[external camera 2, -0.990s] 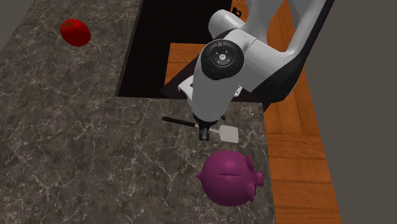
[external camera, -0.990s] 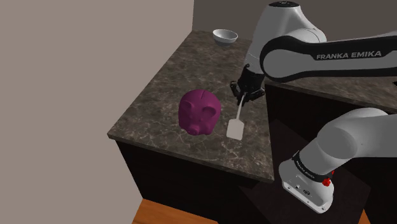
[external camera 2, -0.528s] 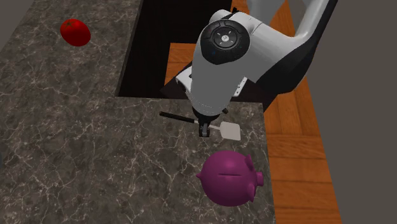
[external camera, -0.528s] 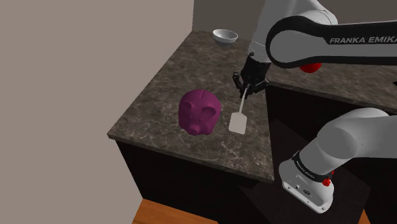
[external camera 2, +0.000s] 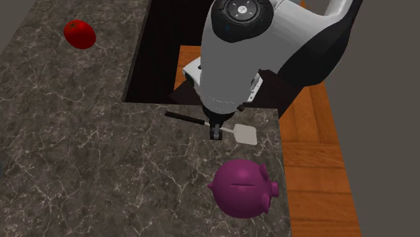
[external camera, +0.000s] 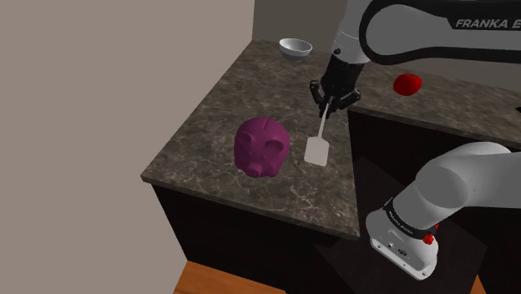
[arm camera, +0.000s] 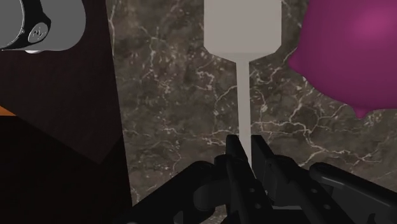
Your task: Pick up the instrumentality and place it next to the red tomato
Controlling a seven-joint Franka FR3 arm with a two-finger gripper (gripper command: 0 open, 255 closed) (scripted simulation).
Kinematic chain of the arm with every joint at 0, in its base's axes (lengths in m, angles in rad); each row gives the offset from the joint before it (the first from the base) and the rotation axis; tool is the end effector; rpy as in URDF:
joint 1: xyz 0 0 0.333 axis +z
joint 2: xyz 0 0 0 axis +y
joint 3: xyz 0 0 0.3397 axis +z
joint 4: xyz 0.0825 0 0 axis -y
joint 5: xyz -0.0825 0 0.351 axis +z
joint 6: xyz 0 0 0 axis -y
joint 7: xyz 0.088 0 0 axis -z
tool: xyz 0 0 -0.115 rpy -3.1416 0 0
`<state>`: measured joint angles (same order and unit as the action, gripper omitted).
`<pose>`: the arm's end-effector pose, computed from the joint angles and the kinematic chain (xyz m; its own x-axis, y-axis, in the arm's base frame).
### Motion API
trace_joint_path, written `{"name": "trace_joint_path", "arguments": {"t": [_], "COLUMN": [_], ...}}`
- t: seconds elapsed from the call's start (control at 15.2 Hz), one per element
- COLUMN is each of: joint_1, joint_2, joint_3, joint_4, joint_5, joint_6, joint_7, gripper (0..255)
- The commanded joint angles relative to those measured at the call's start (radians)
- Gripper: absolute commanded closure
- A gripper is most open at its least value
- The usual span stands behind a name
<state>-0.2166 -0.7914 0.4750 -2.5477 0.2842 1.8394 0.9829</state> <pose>0.2726 0.1226 0.5080 0.6048 -0.7936 0.0666 -0.7953 -0.6062 -0.0008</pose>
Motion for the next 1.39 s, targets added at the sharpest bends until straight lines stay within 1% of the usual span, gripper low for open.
{"name": "trace_joint_path", "arguments": {"t": [0.0, 0.13, 0.53, 0.92, 1.32], "joint_1": [-0.001, -0.003, -0.046, -0.114, -0.190], "joint_2": [-0.004, -0.005, -0.074, -0.093, -0.056], "joint_3": [-0.006, -0.013, -0.160, -0.305, -0.446], "joint_4": [0.024, 0.049, -0.028, -0.064, -0.056], "joint_5": [-0.005, -0.011, -0.093, -0.193, -0.296], "joint_6": [-0.028, -0.054, -0.063, -0.054, -0.026], "joint_7": [0.002, 0.003, -0.148, -0.299, -0.448], "gripper": [255, 255, 255, 255, 255]}}
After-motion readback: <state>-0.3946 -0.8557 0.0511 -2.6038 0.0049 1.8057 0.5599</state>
